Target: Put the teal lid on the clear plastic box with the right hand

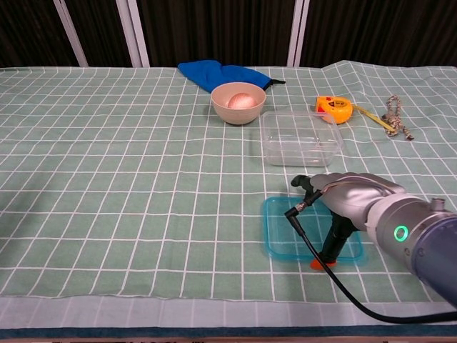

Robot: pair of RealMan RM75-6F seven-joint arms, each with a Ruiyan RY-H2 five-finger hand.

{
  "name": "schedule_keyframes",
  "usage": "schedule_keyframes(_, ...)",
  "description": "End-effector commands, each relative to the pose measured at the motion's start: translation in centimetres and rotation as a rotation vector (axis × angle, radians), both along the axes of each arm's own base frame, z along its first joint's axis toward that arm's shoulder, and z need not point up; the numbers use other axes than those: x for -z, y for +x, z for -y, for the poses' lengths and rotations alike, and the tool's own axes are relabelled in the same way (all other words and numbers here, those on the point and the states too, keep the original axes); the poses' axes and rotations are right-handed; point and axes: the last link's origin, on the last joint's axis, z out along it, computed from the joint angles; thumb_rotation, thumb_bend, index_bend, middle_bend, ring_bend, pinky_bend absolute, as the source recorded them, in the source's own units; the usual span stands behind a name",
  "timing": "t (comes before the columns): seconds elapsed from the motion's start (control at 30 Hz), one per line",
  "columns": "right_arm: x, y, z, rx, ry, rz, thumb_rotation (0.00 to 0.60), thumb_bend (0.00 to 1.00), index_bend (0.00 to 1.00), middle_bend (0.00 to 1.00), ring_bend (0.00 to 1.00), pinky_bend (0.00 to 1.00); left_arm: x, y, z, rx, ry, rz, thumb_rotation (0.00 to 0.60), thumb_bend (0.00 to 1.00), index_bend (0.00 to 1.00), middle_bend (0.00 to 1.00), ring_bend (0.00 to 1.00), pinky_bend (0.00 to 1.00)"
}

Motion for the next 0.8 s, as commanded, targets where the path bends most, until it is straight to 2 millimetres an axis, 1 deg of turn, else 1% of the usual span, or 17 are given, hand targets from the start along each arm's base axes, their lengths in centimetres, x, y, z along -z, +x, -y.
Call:
schedule_keyframes(0.03, -0.2, 0.1, 0.0, -0.004, -0.004, 0.008, 0.6, 0.21, 0.0, 0.5, 0.16, 0.0, 0.0, 0.0, 0.0, 0.0, 0.001, 0.001, 0.6, 0.53, 0.06, 0.0, 0.0, 0.0)
schedule_keyframes(0.3, -0.7, 0.1, 0.2, -0.016, -0.019, 0.015, 0.6, 0.21, 0.0, 0.51, 0.16, 0.0, 0.0, 0.0, 0.0, -0.001, 0.0, 0.001, 0.6, 0.53, 0.06, 0.0, 0.0, 0.0)
schedule_keyframes(0.53, -1.8, 0.3, 0.5, -0.032, -0.046, 0.02, 0.6, 0.21, 0.0, 0.51, 0.16, 0.0, 0.0, 0.0, 0.0, -0.002, 0.0, 0.0, 0.6, 0.53, 0.06, 0.0, 0.0, 0.0)
schedule_keyframes(0.7, -3.3, 0.7, 0.5, -0.044, -0.047, 0.011, 0.6, 0.21, 0.0, 0.52, 0.16, 0.0, 0.0, 0.0, 0.0, 0.0, 0.001, 0.002, 0.6, 0.53, 0.06, 0.0, 0.0, 0.0)
schedule_keyframes(0.8, -4.6, 1.2, 0.5, -0.054, -0.054, 0.011, 0.6, 0.21, 0.0, 0.52, 0.16, 0.0, 0.0, 0.0, 0.0, 0.0, 0.0, 0.001, 0.6, 0.53, 0.06, 0.0, 0.0, 0.0)
